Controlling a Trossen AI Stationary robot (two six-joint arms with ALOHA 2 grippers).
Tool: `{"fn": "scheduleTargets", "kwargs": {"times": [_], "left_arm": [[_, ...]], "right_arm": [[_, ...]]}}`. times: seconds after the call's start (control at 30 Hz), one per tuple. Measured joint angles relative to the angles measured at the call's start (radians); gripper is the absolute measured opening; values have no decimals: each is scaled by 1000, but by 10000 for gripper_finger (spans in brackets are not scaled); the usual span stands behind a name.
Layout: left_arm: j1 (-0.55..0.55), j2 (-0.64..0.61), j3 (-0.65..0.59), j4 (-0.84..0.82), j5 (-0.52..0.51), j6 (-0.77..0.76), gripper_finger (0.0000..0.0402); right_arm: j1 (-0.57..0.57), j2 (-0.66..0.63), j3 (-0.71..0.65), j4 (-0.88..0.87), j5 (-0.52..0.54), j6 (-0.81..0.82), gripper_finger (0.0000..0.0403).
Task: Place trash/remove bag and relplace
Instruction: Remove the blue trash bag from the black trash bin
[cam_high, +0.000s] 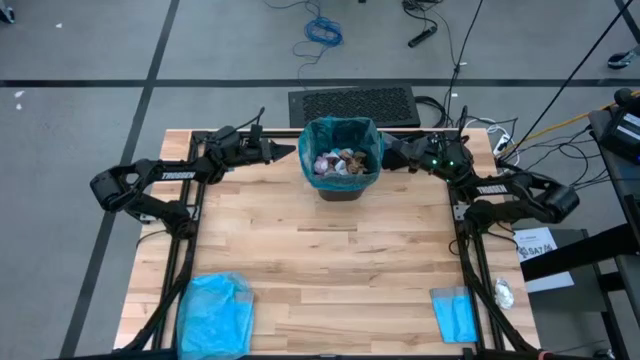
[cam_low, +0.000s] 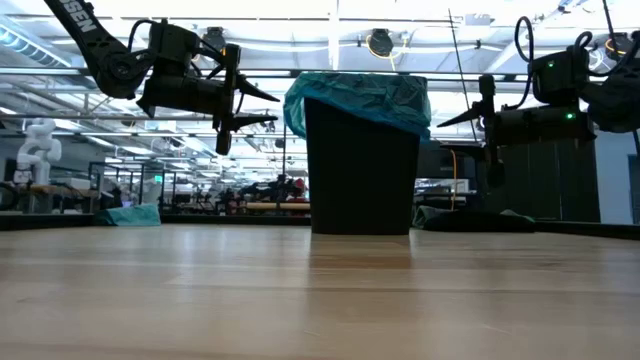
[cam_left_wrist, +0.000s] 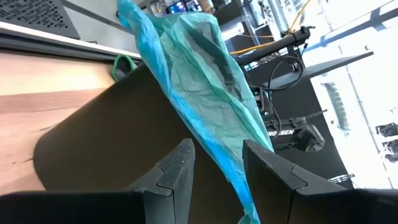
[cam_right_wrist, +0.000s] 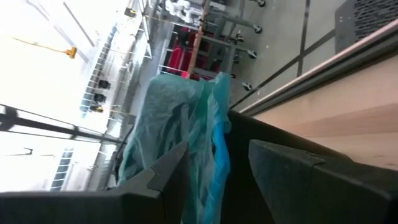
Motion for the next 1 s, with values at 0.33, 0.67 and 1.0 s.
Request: {"fn": "scheduleTargets", "kwargs": {"times": [0.33,0.67,1.0], "left_arm": [[-38,33,1,62,-41,-32,136],[-79,148,52,181,-64,-59,136],[-75,188,167,181,-24,-10,11]], "right_arm": [[72,128,92,25,-23,-14,160],[86,161,124,71,-30,-3,155],[87,158,124,260,-33,67,9]]}}
